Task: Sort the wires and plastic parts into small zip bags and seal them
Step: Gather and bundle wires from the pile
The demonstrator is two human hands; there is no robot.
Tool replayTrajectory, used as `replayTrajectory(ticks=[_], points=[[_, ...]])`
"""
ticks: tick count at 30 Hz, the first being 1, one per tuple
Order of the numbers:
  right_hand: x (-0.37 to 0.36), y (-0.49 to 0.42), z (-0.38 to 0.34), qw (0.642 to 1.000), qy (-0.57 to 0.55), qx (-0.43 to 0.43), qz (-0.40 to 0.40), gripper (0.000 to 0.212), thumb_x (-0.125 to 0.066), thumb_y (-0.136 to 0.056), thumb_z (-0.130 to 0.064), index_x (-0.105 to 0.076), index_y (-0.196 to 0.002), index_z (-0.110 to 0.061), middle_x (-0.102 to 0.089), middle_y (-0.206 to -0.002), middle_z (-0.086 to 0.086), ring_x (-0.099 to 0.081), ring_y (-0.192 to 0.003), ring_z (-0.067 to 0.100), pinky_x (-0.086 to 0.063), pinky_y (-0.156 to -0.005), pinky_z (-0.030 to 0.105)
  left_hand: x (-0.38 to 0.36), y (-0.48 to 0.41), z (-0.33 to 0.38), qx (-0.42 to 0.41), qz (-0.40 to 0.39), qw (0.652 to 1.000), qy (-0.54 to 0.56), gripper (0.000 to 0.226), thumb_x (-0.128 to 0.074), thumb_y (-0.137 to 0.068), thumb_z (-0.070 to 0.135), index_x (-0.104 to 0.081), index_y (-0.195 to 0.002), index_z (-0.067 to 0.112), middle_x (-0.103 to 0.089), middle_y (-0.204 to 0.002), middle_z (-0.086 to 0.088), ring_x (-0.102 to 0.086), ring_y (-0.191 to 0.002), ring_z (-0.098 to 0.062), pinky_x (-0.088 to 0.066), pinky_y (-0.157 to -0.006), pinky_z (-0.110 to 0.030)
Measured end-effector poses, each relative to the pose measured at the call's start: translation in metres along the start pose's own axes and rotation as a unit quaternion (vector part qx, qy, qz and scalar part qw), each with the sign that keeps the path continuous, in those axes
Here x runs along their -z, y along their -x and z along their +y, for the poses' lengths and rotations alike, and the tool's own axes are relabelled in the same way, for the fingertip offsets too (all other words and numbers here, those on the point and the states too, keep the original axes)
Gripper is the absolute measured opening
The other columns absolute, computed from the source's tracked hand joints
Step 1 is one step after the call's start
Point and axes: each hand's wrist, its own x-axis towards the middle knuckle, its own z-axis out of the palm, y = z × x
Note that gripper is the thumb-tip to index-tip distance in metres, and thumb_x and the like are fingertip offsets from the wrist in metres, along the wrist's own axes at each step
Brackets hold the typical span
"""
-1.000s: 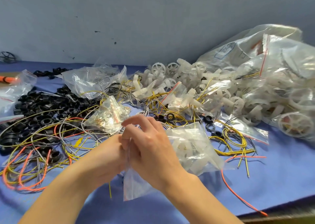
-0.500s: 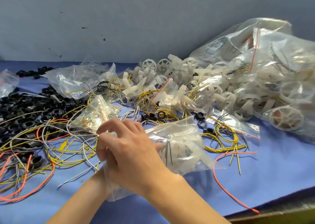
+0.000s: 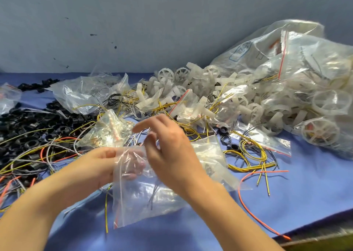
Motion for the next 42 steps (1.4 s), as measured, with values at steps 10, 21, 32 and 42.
replayTrajectory(ticks=[10, 21, 32, 42], points=[[0.051, -0.022, 0.079, 0.963, 0.121, -0.229, -0.075, 0.029, -0.046, -0.095, -0.015, -0.069, -0.108, -0.026, -0.069, -0.114, -0.003, -0.061, -0.106, 0.017, -0.048, -0.092, 0.034, 0.006, -0.031, 0.005, -0.163, 0.221, 0.957, -0.094, 0.024, -0.047, -0.098, 0.003, -0.069, -0.105, 0.008, -0.071, -0.088, -0.006, -0.065, -0.069, -0.008, -0.052, -0.06, -0.013], [0.055, -0.015, 0.084, 0.94, 0.17, -0.225, -0.19, 0.026, -0.05, -0.096, -0.024, -0.068, -0.114, -0.028, -0.069, -0.113, -0.004, -0.063, -0.1, 0.02, -0.048, -0.083, 0.031, -0.044, -0.082, 0.003, -0.064, 0.165, 0.816, -0.55, 0.039, -0.055, -0.092, 0.042, -0.07, -0.082, 0.007, -0.07, -0.077, -0.012, -0.066, -0.076, -0.028, -0.052, -0.07, -0.034], [0.07, -0.018, 0.088, 0.961, 0.121, -0.218, -0.119, 0.027, -0.046, -0.099, -0.024, -0.067, -0.117, -0.027, -0.066, -0.105, -0.004, -0.059, -0.096, 0.014, -0.042, -0.078, 0.028, -0.041, -0.087, 0.009, -0.109, 0.172, 0.879, -0.431, 0.017, -0.061, -0.091, 0.027, -0.064, -0.076, 0.019, -0.064, -0.067, 0.004, -0.057, -0.061, -0.012, -0.039, -0.056, -0.027], [0.047, -0.004, 0.07, 0.954, 0.189, -0.182, -0.147, 0.032, -0.04, -0.101, -0.031, -0.052, -0.13, -0.026, -0.059, -0.125, 0.002, -0.055, -0.114, 0.025, -0.044, -0.097, 0.042, -0.001, -0.061, 0.023, -0.231, 0.276, 0.911, -0.202, 0.006, -0.064, -0.092, 0.022, -0.065, -0.094, 0.016, -0.065, -0.078, 0.002, -0.06, -0.054, -0.004, -0.045, -0.053, -0.012]])
